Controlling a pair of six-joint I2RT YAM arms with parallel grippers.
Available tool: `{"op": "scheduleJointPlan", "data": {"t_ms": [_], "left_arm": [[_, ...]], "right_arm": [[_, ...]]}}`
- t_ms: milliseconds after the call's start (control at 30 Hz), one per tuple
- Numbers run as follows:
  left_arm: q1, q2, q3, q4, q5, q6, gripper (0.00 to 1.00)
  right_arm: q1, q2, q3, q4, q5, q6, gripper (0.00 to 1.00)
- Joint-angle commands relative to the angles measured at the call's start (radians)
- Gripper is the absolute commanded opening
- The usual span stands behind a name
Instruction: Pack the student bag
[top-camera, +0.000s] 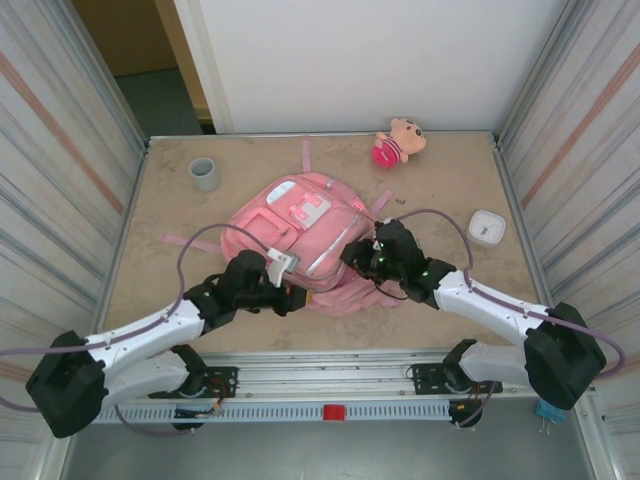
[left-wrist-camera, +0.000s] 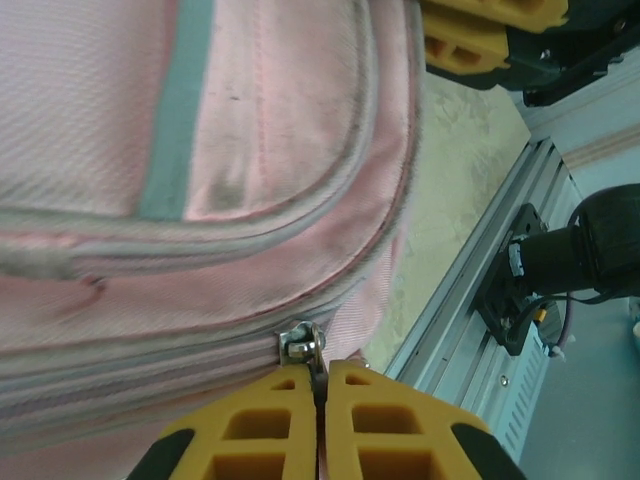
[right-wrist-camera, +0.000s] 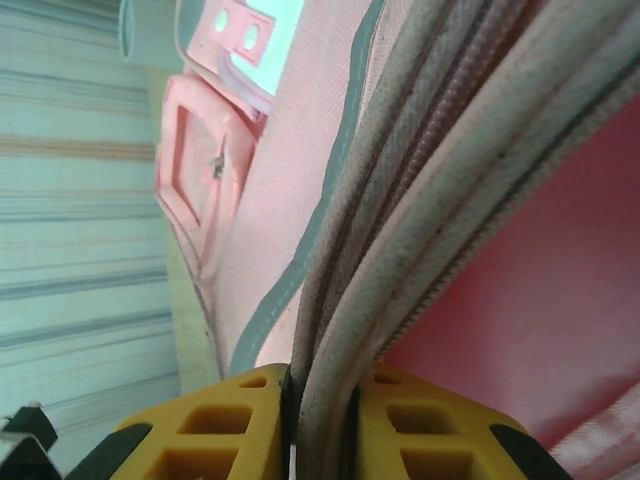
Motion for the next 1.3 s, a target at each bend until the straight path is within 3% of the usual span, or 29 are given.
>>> {"op": "scheduleJointPlan", "data": {"t_ms": [0,267,433,500,600,667,800,900,1033,1267], "left_arm": [[-0.064,0.041,0.098,0.099,0.049,0.051,0.09],[-0.124,0.135,0.167,0.11,-0.008,0.081,0.18],[-0.131,0.098,0.218,-0.028,-0.077,0.199,0.4],[-0.133,0.047,0.236,-0.121,-0.146,0.281,0.52],[-0.134,-0.03,0.246,-0.24,-0.314,0.438,0.61],[-0.135,-0.071,0.243,-0.283,-0.394,0.554,0.62],[-0.139,-0.118,0.192,-0.306,-0.364,0.846,0.62],[-0.153,-0.109,0.16,-0.314,-0.384,0.977,0.63],[-0.157,-0.053,0.127,-0.277,-0.417,1.053,0.63],[-0.159,0.038,0.061,-0.072,-0.434,1.12,0.59]], "right_arm": [[0.046,0.008,0.058,0.082,-0.039,0.005,0.19],[0.057,-0.023,0.068,0.06,-0.037,-0.013,0.17],[0.031,-0.041,0.08,0.006,-0.102,-0.13,0.18],[0.02,-0.054,0.09,-0.03,-0.127,-0.195,0.18],[0.003,-0.06,0.124,-0.104,-0.179,-0.289,0.18],[-0.004,-0.056,0.146,-0.143,-0.201,-0.333,0.18],[-0.005,-0.049,0.165,-0.175,-0.229,-0.37,0.17],[-0.007,-0.055,0.16,-0.171,-0.234,-0.37,0.16],[-0.005,-0.066,0.155,-0.163,-0.24,-0.367,0.16],[-0.005,-0.065,0.156,-0.152,-0.256,-0.362,0.16]]}}
